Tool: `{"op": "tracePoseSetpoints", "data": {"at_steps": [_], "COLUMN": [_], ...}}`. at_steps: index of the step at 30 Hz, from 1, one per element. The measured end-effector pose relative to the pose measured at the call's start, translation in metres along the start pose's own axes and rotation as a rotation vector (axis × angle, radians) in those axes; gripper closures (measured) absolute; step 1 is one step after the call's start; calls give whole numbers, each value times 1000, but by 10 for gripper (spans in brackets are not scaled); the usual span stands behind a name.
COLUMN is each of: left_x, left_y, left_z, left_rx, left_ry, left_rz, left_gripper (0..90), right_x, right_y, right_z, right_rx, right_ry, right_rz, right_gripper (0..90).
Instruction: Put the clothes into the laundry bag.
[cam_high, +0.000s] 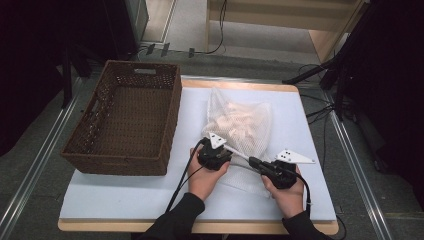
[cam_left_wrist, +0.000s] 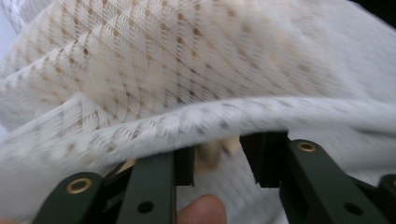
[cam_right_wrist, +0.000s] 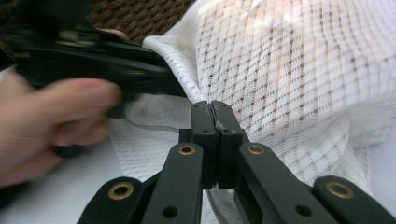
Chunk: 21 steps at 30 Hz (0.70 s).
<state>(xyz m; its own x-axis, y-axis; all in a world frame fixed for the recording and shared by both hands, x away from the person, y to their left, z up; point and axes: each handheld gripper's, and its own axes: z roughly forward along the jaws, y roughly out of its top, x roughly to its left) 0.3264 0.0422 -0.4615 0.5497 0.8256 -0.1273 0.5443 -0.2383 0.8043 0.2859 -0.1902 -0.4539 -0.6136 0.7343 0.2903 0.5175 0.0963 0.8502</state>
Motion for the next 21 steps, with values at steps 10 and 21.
{"op": "tracePoseSetpoints", "data": {"at_steps": [10, 21], "left_x": [25, 38], "left_y": [-38, -55], "left_z": [-60, -85], "left_rx": [-4, -6], "left_ry": [8, 49], "left_rz": [-5, -3], "left_gripper": [535, 476], "right_x": [-4, -26], "right_y": [-12, -36], "right_z": [9, -48], "right_rx": [44, -18], "right_ry": [-26, -154], "right_rz": [8, 83], "right_gripper": [756, 424]}}
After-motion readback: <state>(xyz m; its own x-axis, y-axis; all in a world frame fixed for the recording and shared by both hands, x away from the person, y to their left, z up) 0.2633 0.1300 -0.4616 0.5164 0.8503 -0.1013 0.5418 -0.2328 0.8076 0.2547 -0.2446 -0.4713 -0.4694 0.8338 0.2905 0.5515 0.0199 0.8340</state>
